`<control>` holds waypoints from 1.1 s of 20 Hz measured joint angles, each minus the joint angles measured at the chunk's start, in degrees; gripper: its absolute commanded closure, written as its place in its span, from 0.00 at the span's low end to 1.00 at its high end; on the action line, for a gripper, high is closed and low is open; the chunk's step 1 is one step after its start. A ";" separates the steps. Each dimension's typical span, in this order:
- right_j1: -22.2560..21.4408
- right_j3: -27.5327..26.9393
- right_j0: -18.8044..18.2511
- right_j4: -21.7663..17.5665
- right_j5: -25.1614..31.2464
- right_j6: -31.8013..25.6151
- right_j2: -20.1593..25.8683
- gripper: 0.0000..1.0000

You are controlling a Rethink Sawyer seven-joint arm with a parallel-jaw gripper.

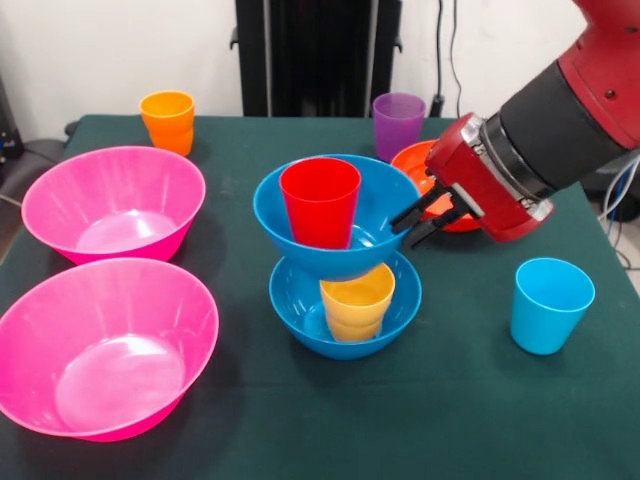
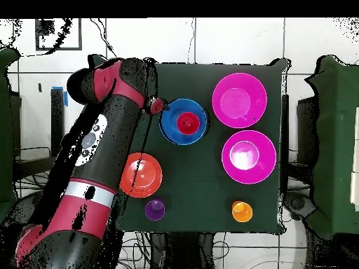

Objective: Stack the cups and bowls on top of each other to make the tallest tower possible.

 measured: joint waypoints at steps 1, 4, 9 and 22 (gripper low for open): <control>0.19 -0.01 0.00 -0.22 -0.01 0.00 -0.15 1.00; 0.78 -0.01 0.00 -0.55 0.00 0.00 -0.47 1.00; 1.58 -0.02 0.01 -0.55 -0.01 0.00 -0.54 1.00; 2.67 -0.70 0.56 -0.55 -0.01 0.00 -1.18 1.00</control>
